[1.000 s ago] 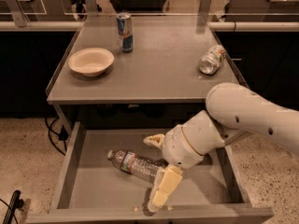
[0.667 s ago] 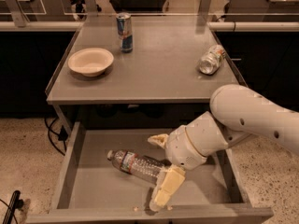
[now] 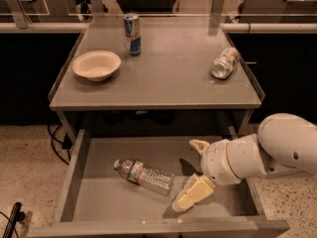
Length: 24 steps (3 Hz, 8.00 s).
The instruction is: Pick water bottle from top drawer and place on counter
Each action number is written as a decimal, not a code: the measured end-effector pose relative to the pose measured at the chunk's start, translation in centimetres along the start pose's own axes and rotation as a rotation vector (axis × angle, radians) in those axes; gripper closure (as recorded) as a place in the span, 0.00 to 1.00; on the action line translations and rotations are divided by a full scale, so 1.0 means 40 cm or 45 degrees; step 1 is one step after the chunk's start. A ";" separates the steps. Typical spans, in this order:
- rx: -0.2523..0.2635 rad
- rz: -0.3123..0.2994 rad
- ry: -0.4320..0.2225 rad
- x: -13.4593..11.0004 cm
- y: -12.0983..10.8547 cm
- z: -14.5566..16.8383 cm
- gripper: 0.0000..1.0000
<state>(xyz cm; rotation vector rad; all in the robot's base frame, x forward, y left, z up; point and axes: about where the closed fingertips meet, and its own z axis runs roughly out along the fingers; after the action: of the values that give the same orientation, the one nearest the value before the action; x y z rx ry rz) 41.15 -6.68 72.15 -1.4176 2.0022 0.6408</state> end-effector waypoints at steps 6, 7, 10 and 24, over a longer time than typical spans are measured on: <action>0.118 0.036 -0.065 -0.013 -0.098 0.211 0.00; 0.101 0.023 -0.036 -0.010 -0.086 0.250 0.00; 0.149 0.066 -0.001 0.037 -0.154 0.298 0.00; -0.024 -0.201 0.004 -0.464 -0.194 -0.159 1.00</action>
Offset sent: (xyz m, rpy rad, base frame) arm 0.0282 -0.0222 -0.0139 0.0108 -0.0369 -0.0849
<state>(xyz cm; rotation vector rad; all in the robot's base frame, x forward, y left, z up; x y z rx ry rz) 51.96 -1.21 89.42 -1.5704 1.8680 0.5890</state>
